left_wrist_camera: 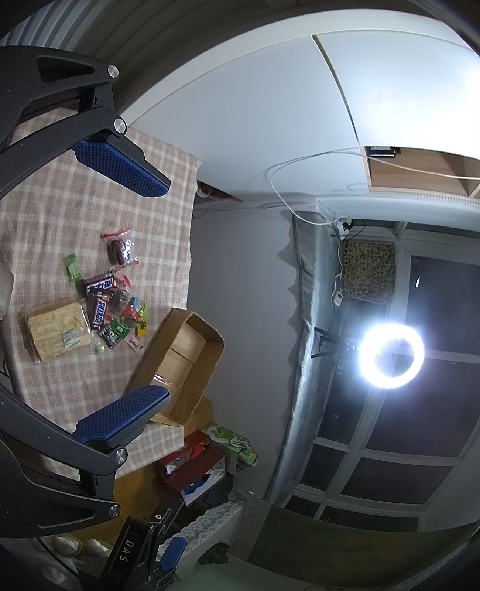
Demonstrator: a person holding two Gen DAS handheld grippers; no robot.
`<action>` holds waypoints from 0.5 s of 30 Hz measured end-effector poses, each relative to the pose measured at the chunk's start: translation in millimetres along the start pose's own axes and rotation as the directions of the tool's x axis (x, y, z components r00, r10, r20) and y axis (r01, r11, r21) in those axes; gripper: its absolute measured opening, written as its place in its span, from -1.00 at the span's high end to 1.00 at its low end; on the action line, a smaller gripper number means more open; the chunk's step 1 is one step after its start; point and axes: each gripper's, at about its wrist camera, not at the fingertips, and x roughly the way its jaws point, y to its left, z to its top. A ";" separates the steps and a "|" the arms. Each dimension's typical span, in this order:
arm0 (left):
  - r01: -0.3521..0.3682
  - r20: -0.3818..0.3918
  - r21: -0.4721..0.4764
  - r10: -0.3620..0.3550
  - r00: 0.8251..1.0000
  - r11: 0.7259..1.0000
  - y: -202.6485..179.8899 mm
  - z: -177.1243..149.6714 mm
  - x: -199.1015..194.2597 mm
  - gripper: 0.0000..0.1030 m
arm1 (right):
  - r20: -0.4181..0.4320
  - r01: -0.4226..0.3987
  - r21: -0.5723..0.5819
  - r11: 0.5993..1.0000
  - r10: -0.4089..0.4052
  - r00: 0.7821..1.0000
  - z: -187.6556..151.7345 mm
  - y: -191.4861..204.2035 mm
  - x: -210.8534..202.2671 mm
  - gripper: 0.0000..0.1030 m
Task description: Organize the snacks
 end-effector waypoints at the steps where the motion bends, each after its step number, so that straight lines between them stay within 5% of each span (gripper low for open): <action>1: 0.002 0.000 -0.003 -0.002 1.000 1.000 2.1 0.8 0.3 -0.97 | 0.000 0.000 0.000 1.000 0.000 1.000 0.0 -0.1 0.0 -0.96; 15: 0.002 -0.002 -0.002 -0.002 1.000 1.000 0.9 0.4 0.0 -0.97 | -0.002 -0.002 0.001 1.000 0.002 1.000 -1.0 0.2 1.9 -0.96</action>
